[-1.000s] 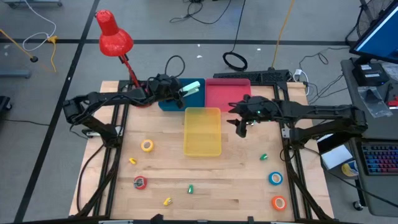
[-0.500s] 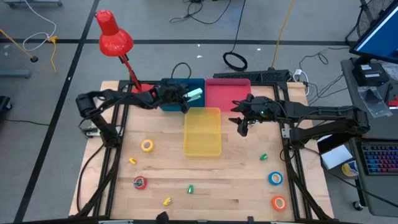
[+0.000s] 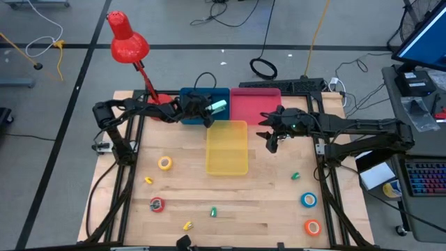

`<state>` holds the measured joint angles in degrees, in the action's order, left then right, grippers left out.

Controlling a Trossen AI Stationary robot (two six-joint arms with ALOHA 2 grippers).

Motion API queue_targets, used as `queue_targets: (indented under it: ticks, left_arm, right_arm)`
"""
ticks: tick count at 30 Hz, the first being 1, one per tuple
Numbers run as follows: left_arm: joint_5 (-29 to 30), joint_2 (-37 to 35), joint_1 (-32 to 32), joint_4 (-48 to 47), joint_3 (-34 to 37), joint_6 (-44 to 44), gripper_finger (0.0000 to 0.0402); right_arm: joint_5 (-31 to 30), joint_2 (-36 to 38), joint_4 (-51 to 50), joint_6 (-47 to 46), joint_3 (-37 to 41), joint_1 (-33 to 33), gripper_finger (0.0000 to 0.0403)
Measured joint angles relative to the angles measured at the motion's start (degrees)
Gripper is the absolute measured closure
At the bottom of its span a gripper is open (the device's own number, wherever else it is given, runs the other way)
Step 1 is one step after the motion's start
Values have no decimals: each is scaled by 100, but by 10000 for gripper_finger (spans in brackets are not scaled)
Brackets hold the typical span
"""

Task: Pick and place Stapler, Stapler remover, tape
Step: Put the light blue stapler into the blue bin, then put the yellow tape into the pink bin

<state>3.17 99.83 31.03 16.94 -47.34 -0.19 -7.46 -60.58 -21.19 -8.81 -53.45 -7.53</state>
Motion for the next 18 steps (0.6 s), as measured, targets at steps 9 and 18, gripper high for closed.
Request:
queue_targets:
  ticks: [9,18]
  left_arm:
    - [179,9,-3,-133,1,48,196]
    - [139,-734,-84,-278,-48,28,189]
  right_arm:
    - [0,0,24,-21,0,0,204]
    - [0,0,20,5,0,0,204]
